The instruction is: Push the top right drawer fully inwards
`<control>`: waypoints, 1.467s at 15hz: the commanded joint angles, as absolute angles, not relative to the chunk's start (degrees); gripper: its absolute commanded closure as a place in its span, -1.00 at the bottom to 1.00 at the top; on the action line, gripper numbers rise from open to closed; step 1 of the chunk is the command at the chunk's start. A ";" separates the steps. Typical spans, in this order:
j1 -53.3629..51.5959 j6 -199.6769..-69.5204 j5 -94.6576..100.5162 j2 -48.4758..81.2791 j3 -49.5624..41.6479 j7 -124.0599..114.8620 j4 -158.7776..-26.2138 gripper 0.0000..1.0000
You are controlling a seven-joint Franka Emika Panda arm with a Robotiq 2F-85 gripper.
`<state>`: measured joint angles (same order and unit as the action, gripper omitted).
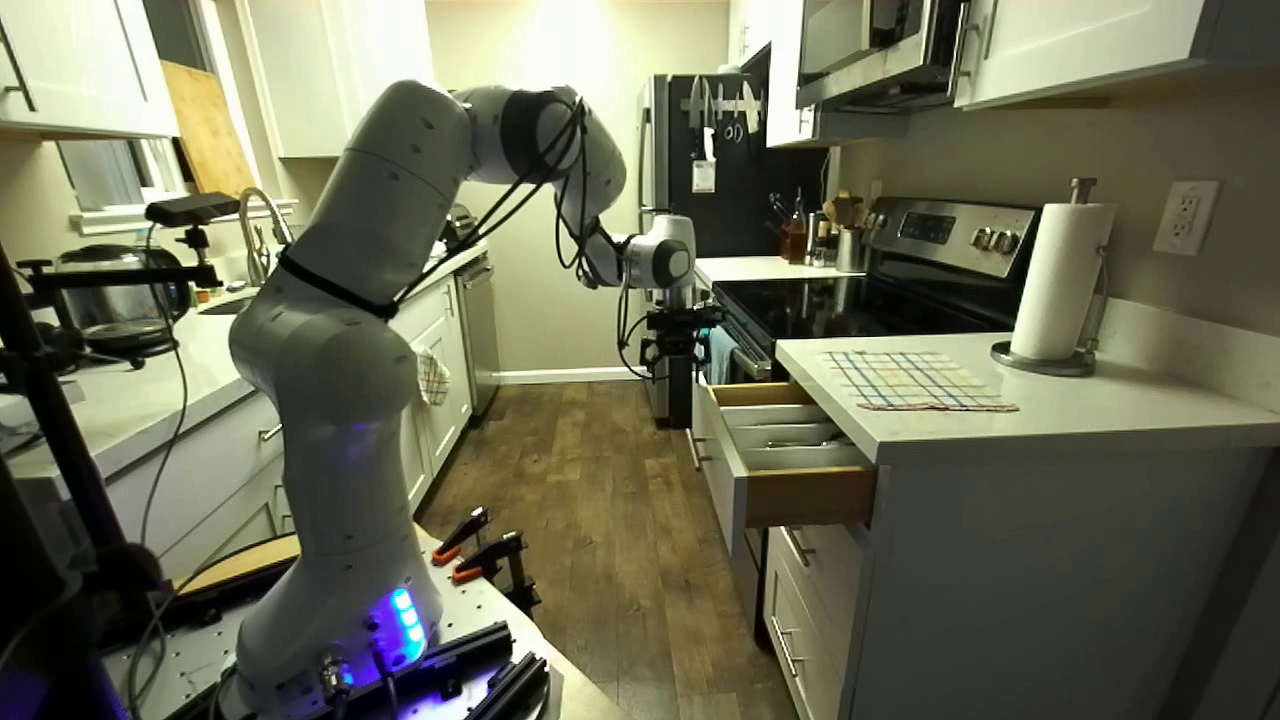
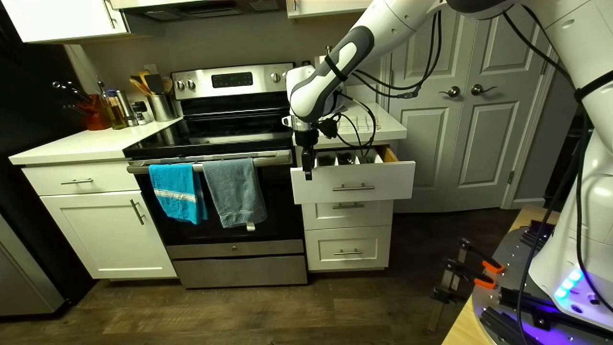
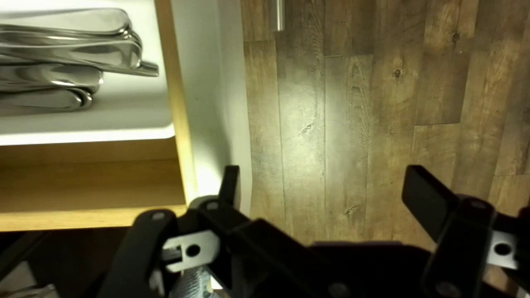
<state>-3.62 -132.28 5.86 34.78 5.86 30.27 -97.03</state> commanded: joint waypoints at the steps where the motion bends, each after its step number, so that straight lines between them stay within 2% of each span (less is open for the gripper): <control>1: 1.02 -132.52 -0.27 32.72 11.84 35.80 -96.81 -1.00; 9: 0.93 -130.20 -10.46 33.65 19.90 41.54 -96.18 -1.00; 22: -0.48 -132.79 -6.83 36.88 12.11 36.18 -96.18 -1.00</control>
